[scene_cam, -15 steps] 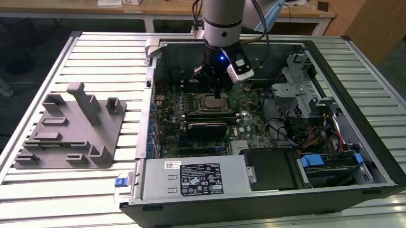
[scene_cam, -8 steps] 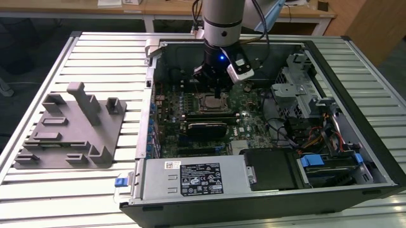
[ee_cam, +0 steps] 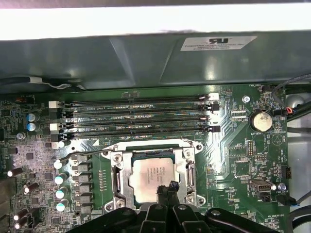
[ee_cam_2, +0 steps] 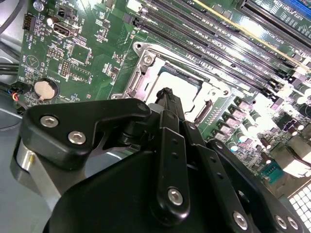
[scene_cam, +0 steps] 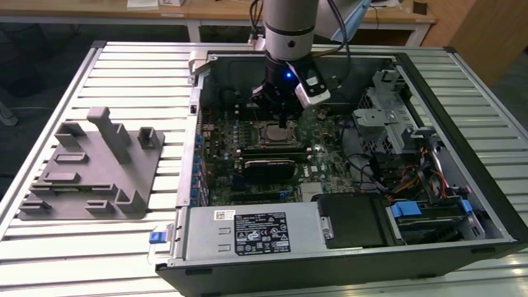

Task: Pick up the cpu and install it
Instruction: 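Install the first cpu locking lever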

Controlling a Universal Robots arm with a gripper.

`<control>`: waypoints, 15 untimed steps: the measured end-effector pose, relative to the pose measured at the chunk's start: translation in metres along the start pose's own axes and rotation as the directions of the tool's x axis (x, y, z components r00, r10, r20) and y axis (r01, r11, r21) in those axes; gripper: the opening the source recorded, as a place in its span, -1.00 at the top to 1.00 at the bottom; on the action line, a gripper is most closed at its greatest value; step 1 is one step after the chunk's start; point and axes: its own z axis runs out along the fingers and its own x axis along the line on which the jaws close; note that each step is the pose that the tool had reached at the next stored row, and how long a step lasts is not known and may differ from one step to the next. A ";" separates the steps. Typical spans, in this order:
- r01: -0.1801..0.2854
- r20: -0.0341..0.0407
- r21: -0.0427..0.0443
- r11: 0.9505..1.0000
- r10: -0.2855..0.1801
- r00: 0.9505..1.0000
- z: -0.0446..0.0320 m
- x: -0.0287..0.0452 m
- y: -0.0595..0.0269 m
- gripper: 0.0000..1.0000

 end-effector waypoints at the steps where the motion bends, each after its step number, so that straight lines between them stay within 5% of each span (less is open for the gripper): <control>1: 0.000 0.000 0.000 1.000 0.000 1.000 -0.0001 0.0006 0.0000 0.79; 15: 0.000 0.004 -0.001 1.000 0.000 1.000 -0.0013 0.0275 -0.0018 0.79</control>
